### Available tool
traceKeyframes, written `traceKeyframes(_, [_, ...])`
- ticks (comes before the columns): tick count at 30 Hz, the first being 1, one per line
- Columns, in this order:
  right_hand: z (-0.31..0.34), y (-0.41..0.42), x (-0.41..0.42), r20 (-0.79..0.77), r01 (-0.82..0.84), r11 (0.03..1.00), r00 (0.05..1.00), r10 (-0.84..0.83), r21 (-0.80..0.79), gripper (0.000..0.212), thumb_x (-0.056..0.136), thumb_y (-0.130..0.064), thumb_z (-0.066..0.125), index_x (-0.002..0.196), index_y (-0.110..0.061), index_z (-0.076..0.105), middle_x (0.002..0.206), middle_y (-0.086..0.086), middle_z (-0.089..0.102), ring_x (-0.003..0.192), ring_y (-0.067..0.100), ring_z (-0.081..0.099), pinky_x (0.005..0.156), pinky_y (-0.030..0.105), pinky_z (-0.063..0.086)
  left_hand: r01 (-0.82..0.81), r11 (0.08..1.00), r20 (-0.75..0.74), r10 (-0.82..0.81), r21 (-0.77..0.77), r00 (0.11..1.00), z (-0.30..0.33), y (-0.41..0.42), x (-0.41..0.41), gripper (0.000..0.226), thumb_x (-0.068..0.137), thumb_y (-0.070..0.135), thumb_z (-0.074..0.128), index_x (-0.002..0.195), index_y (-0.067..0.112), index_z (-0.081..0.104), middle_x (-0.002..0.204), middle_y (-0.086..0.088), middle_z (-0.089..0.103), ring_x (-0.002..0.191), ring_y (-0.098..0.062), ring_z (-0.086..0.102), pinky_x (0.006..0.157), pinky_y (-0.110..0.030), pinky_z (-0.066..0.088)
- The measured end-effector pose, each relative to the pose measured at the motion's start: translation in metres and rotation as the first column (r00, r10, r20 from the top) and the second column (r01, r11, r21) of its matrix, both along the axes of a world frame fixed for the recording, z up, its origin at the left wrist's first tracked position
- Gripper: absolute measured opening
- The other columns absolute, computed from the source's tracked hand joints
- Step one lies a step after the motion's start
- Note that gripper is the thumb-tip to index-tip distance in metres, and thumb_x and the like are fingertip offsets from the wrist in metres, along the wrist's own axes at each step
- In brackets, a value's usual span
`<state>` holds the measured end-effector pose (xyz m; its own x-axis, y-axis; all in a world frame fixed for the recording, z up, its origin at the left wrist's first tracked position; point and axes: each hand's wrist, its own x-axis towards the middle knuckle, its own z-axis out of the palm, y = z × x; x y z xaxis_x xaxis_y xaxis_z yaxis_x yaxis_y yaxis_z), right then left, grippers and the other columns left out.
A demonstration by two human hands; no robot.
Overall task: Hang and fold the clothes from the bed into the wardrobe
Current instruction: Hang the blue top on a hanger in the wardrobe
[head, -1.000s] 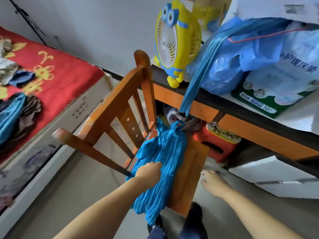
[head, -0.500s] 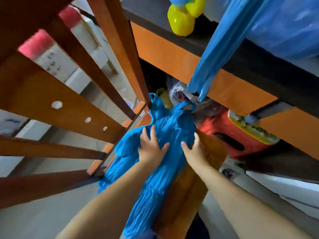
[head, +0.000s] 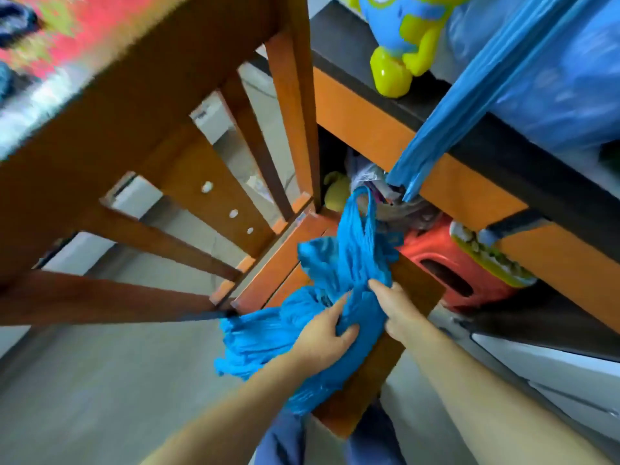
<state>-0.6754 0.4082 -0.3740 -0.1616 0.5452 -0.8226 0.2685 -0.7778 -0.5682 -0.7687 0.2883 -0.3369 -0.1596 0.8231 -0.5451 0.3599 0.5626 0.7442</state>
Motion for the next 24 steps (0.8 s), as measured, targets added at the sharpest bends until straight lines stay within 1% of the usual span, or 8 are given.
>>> traceKeyframes(3, [0.060, -0.024, 0.009, -0.054, -0.030, 0.999, 0.998, 0.032, 0.037, 0.016, 0.094, -0.004, 0.050, 0.094, -0.012, 0.064, 0.086, 0.005, 0.070, 0.078, 0.023, 0.066, 0.080, 0.041, 0.052, -0.077, 0.996, 0.071, 0.073, 0.048, 0.995, 0.053, -0.030, -0.009, 0.057, 0.098, 0.040, 0.047, 0.148, 0.042, 0.022, 0.123, 0.019, 0.052, 0.103, 0.012, 0.045, 0.083, 0.003, 0.028])
traceKeyframes(8, [0.174, -0.073, 0.020, -0.171, -0.154, 0.982, 0.970, 0.171, 0.110, 0.017, 0.097, -0.001, 0.046, 0.100, -0.009, 0.060, 0.090, 0.006, 0.066, 0.075, 0.017, 0.065, 0.071, 0.031, 0.054, -0.495, 0.869, 0.028, 0.494, 0.024, 0.869, 0.133, -0.056, -0.058, 0.046, 0.101, 0.032, 0.041, 0.144, 0.014, 0.039, 0.142, -0.003, 0.046, 0.133, -0.020, 0.040, 0.112, -0.031, 0.027])
traceKeyframes(10, [0.209, -0.089, 0.021, -0.173, -0.225, 0.957, 0.951, 0.257, 0.182, 0.021, 0.094, 0.004, 0.046, 0.102, -0.009, 0.061, 0.092, 0.008, 0.068, 0.077, 0.019, 0.067, 0.072, 0.032, 0.056, -0.501, 0.864, -0.015, 0.501, -0.045, 0.865, 0.165, -0.056, -0.076, 0.045, 0.100, 0.045, 0.036, 0.130, 0.015, 0.053, 0.130, -0.001, 0.055, 0.122, -0.023, 0.049, 0.108, -0.036, 0.033])
traceKeyframes(12, [0.241, -0.107, 0.022, -0.144, -0.339, 0.902, 0.911, 0.386, 0.267, 0.027, 0.091, 0.009, 0.046, 0.096, -0.011, 0.064, 0.086, 0.002, 0.071, 0.075, 0.015, 0.068, 0.070, 0.028, 0.056, -0.518, 0.845, 0.188, 0.534, -0.132, 0.824, 0.201, -0.058, -0.081, 0.055, 0.092, 0.064, 0.035, 0.122, 0.024, 0.057, 0.110, 0.009, 0.055, 0.106, -0.016, 0.051, 0.096, -0.031, 0.035])
traceKeyframes(15, [0.278, -0.132, 0.025, -0.042, -0.539, 0.737, 0.795, 0.605, 0.409, 0.028, 0.088, 0.014, 0.047, 0.096, -0.007, 0.063, 0.082, -0.002, 0.069, 0.068, 0.005, 0.065, 0.061, 0.015, 0.050, -0.491, 0.851, 0.563, 0.502, -0.186, 0.657, 0.239, -0.057, -0.079, 0.068, 0.074, 0.081, 0.045, 0.118, 0.031, 0.059, 0.107, 0.012, 0.061, 0.103, -0.012, 0.056, 0.087, -0.034, 0.044])
traceKeyframes(16, [0.288, -0.140, 0.027, -0.001, -0.604, 0.657, 0.735, 0.678, 0.451, 0.027, 0.087, 0.014, 0.048, 0.100, -0.006, 0.062, 0.088, 0.000, 0.068, 0.075, 0.005, 0.063, 0.065, 0.012, 0.048, -0.451, 0.882, 0.583, 0.441, -0.139, 0.682, 0.249, -0.061, -0.077, 0.066, 0.071, 0.078, 0.054, 0.119, 0.032, 0.058, 0.113, 0.011, 0.063, 0.106, -0.012, 0.059, 0.088, -0.036, 0.047])
traceKeyframes(20, [0.308, -0.174, 0.039, 0.123, -0.825, 0.298, 0.400, 0.908, 0.479, 0.034, 0.089, -0.012, 0.064, 0.122, -0.017, 0.058, 0.114, -0.012, 0.062, 0.106, -0.002, 0.056, 0.085, 0.006, 0.041, -0.344, 0.936, 0.343, 0.297, 0.082, 0.891, 0.281, -0.087, -0.057, 0.018, 0.089, 0.012, 0.056, 0.104, 0.020, 0.062, 0.110, -0.006, 0.068, 0.096, -0.016, 0.067, 0.086, -0.031, 0.054])
traceKeyframes(24, [0.321, -0.185, 0.059, 0.159, -0.869, 0.141, 0.242, 0.957, 0.474, 0.029, 0.092, -0.016, 0.062, 0.121, -0.012, 0.060, 0.113, -0.003, 0.065, 0.103, 0.002, 0.057, 0.093, 0.020, 0.046, -0.502, 0.842, 0.365, 0.412, 0.199, 0.835, 0.304, -0.135, -0.036, 0.034, 0.096, 0.005, 0.044, 0.090, 0.023, 0.072, 0.100, -0.003, 0.072, 0.097, -0.017, 0.068, 0.089, -0.031, 0.052])
